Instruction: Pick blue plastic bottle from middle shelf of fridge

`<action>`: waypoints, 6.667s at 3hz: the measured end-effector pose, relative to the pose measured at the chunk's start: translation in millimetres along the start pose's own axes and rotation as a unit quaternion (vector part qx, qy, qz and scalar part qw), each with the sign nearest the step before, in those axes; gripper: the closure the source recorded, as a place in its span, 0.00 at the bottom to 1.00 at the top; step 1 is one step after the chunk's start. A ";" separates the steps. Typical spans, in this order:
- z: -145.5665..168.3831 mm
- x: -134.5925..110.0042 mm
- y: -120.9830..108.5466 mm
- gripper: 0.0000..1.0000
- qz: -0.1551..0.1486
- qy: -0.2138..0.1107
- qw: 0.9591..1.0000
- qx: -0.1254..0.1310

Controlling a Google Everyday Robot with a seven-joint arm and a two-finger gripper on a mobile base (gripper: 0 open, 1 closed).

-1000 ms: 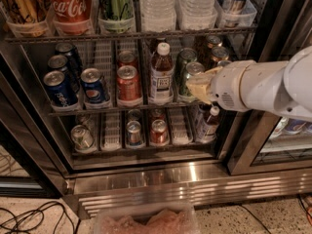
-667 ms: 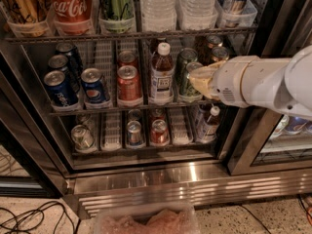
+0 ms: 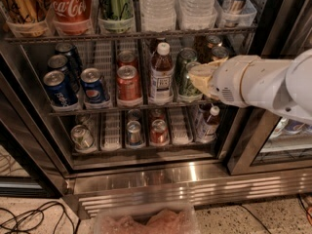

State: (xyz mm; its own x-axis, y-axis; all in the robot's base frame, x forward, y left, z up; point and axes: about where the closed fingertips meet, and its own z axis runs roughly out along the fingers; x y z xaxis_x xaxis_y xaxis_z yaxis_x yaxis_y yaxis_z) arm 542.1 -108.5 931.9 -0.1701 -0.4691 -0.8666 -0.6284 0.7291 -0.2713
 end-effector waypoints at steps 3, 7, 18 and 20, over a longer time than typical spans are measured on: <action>18.8 -3.6 14.1 0.35 0.025 -0.033 0.999 -0.014; 70.4 -8.9 29.4 0.18 0.030 -0.061 0.996 -0.063; 80.0 -57.3 16.4 1.00 -0.037 -0.085 0.995 -0.032; 77.3 -62.9 28.8 1.00 -0.038 -0.097 0.994 -0.045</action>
Offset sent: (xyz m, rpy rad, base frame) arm 0.0087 0.0188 -0.0106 0.1081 -0.0214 0.0152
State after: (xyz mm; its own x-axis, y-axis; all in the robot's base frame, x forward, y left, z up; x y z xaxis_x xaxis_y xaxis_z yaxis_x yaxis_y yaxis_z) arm 593.4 -19.5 946.2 0.0250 -0.4091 -0.9121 -0.7004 0.6438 -0.3080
